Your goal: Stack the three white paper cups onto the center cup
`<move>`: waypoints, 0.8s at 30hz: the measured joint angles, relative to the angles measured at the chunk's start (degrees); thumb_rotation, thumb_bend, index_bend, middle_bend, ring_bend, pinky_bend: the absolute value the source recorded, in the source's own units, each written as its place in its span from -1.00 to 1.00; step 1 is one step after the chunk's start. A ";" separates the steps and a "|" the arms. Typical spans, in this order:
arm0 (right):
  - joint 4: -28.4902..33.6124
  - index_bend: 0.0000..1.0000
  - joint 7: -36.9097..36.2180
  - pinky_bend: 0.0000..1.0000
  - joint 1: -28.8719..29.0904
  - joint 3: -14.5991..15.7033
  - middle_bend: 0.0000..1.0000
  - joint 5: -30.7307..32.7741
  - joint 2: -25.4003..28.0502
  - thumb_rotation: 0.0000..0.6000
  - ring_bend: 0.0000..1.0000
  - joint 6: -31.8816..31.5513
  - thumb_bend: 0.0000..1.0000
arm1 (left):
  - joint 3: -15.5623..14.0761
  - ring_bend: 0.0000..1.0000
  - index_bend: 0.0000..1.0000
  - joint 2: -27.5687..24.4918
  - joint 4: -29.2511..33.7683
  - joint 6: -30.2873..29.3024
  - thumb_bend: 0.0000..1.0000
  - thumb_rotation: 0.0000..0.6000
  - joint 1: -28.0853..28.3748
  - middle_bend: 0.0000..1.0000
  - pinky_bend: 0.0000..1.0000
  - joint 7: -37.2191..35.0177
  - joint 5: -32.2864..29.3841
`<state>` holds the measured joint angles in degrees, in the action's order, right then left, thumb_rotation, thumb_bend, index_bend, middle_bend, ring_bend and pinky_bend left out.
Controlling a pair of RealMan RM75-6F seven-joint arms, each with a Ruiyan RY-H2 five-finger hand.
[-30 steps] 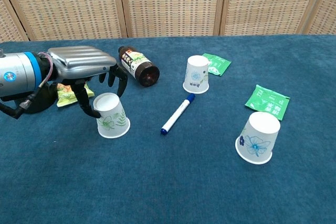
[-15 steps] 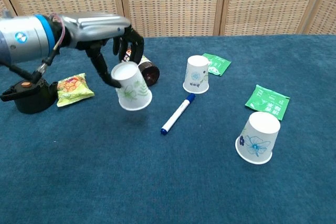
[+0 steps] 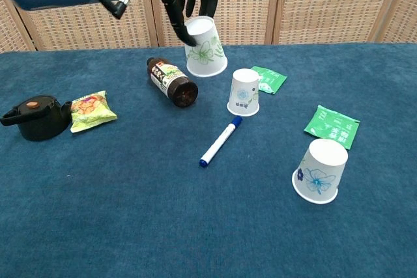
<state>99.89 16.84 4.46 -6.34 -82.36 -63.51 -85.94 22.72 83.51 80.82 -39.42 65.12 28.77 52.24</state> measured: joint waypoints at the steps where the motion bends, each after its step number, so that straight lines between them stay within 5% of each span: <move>1: -0.02 -1.00 -0.06 -1.00 0.02 0.06 -1.00 -0.12 0.01 1.00 -1.00 -0.02 -1.00 | 0.14 -0.08 0.21 0.65 -1.26 0.26 -0.81 1.00 1.34 -0.06 -0.23 1.03 -2.18; 12: -0.03 -1.00 -0.52 -1.00 -0.34 0.38 -1.00 -0.85 0.35 1.00 -1.00 -0.88 -1.00 | 0.00 -0.08 0.21 10.36 -20.53 4.48 -0.81 1.00 14.80 -0.06 -0.23 7.57 -21.26; 18: -0.12 -1.00 -0.80 -1.00 -0.16 0.48 -1.00 -0.72 0.49 1.00 -1.00 -0.40 -1.00 | -1.40 -0.08 0.21 15.30 -29.35 8.59 -0.81 1.00 18.43 -0.06 -0.23 5.78 -24.95; 24: -0.06 -1.00 -1.00 -1.00 -0.10 0.53 -1.00 -0.42 0.59 1.00 -1.00 -0.15 -1.00 | -1.96 -0.08 0.22 16.31 -31.13 10.13 -0.81 1.00 19.92 -0.06 -0.23 2.47 -25.40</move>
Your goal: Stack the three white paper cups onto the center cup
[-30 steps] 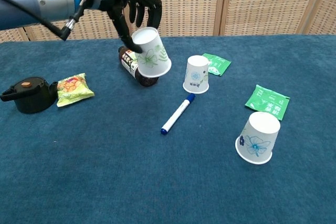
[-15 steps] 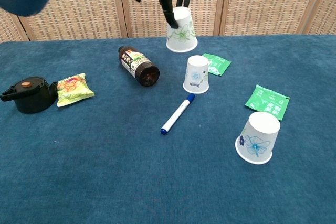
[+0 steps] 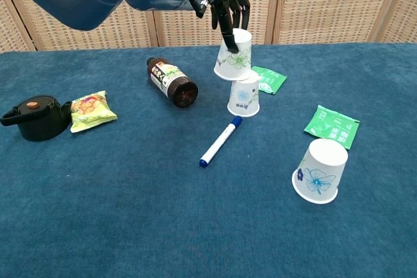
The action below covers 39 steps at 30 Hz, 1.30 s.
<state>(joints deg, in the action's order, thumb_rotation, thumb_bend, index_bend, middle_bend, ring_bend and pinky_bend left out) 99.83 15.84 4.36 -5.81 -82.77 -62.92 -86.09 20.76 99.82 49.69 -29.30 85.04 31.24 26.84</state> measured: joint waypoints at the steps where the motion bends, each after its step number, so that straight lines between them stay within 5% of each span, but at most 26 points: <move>1: 0.01 -1.00 -0.03 -1.00 0.00 0.01 -1.00 0.00 0.02 1.00 -1.00 0.01 -1.00 | -0.09 -0.08 0.22 -0.10 0.05 0.07 -0.81 1.00 0.15 -0.06 -0.23 -0.22 0.05; 22: 0.08 -1.00 -0.29 -1.00 0.15 -0.03 -1.00 0.78 0.28 1.00 -1.00 0.43 -1.00 | -2.37 -0.09 0.16 0.18 0.09 -0.03 -0.84 1.00 2.46 -0.08 -0.24 -3.31 -2.27; 23: 0.10 -1.00 -0.29 -1.00 0.16 -0.03 -1.00 0.76 0.29 1.00 -1.00 0.44 -1.00 | -2.32 -0.16 0.08 0.34 -0.11 0.23 -0.88 1.00 2.52 -0.14 -0.28 -3.70 -2.27; 26: 0.03 -1.00 -0.28 -1.00 0.16 0.01 -1.00 0.81 0.29 1.00 -1.00 0.47 -1.00 | -2.54 -0.70 -0.68 0.99 -1.13 0.56 -1.00 1.00 2.76 -0.69 -0.57 -4.30 -1.70; 28: 0.03 -1.00 -0.24 -1.00 0.19 0.04 -1.00 0.89 0.28 1.00 -1.00 0.59 -1.00 | -2.71 -0.96 -0.99 1.09 -1.30 1.09 -1.00 1.00 2.80 -0.97 -0.76 -4.47 -1.73; 32: 0.06 -1.00 -0.23 -1.00 0.19 0.06 -1.00 1.07 0.34 1.00 -1.00 0.69 -1.00 | -3.29 -1.00 -1.00 0.46 -0.97 4.30 -1.00 1.00 2.94 -1.00 -0.99 -4.97 -3.78; 39: 0.09 -1.00 -0.65 -1.00 0.25 0.24 -1.00 1.00 0.54 1.00 -1.00 1.00 -1.00 | -2.67 -1.00 -1.00 -2.24 3.10 0.88 -1.00 1.00 0.90 -1.00 -1.00 -8.23 0.30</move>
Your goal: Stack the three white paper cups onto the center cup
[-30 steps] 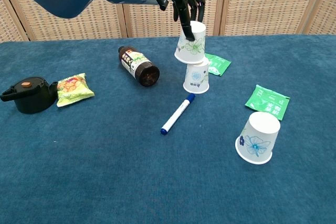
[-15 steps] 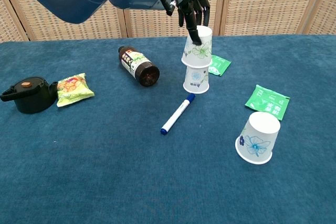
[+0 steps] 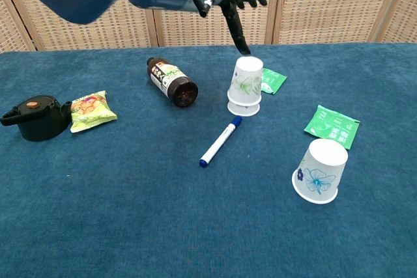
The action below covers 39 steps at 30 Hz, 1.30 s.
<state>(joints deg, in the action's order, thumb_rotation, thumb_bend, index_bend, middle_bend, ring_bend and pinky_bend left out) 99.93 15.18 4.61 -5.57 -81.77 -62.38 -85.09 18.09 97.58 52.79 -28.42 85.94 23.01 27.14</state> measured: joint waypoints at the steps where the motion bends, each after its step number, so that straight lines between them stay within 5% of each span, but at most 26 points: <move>1: -0.03 -1.00 -0.11 -1.00 0.03 0.04 -1.00 -0.09 0.03 1.00 -1.00 0.06 -1.00 | 0.05 -1.00 -1.00 -0.87 1.45 -1.32 -1.00 1.00 -0.80 -1.00 -1.00 -0.58 1.43; 11: -1.20 -0.99 -4.05 -1.00 1.61 0.49 -1.00 -2.54 0.31 1.00 -1.00 2.31 -1.00 | -3.19 -1.00 -1.00 -13.51 21.27 -24.43 -1.00 1.00 -17.09 -1.00 -1.00 -4.32 14.00; 21: -3.01 -0.75 -13.63 -0.96 12.41 0.58 -0.79 -10.57 2.49 1.00 -0.93 14.50 -1.00 | -12.53 -1.00 -1.00 -28.84 44.05 -50.79 -1.00 1.00 -41.91 -1.00 -1.00 -4.20 19.53; 30: -1.79 -0.59 -16.07 -0.76 22.02 0.75 -0.59 -13.07 2.33 1.00 -0.72 26.92 -0.95 | -18.27 -1.00 -1.00 -33.76 50.19 -59.04 -1.00 1.00 -55.81 -1.00 -1.00 -6.29 25.24; 39: 0.34 -0.48 -8.53 -0.70 31.11 -0.89 -0.47 -6.48 -1.85 1.00 -0.61 40.06 -0.70 | -18.48 -1.00 -1.00 -33.38 47.76 -56.52 -1.00 1.00 -59.96 -1.00 -1.00 -7.18 27.67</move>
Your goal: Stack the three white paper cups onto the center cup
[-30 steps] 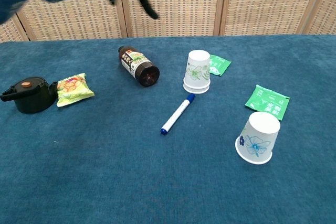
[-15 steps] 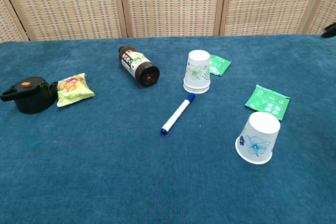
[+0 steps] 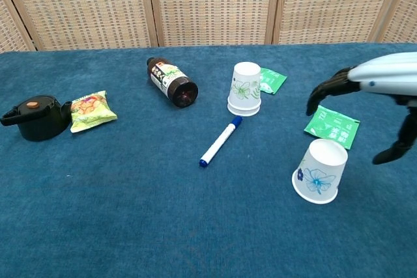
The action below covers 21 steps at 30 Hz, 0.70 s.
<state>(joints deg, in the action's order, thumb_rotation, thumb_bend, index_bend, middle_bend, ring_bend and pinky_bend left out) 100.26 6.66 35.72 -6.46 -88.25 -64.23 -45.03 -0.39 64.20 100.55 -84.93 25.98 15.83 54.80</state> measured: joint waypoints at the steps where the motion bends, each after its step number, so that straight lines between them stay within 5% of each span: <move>1: 0.18 -0.47 0.90 -0.69 0.56 -0.21 -0.47 1.02 -0.43 1.00 -0.61 0.71 -0.69 | 0.15 -1.00 -1.00 0.03 -0.30 0.38 -1.00 1.00 -0.23 -1.00 -1.00 -0.14 0.09; 15: 0.20 -0.40 8.73 -0.59 5.11 0.08 -0.40 11.53 -5.57 1.00 -0.53 4.84 -0.62 | 3.15 -1.00 -1.00 -0.83 -0.80 3.80 -1.00 1.00 -2.87 -1.00 -1.00 -0.63 3.05; 21: -2.25 -0.27 8.37 -0.32 5.20 1.20 -0.23 12.23 -6.65 1.00 -0.36 4.09 -0.53 | 4.19 -1.00 -1.00 -0.80 -0.87 4.64 -1.00 1.00 -3.48 -1.00 -1.00 -0.08 3.57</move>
<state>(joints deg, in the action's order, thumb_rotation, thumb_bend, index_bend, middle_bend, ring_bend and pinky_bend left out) 98.02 15.03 40.92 -5.25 -76.02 -70.88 -40.95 3.80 63.40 99.67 -80.29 22.49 15.75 58.37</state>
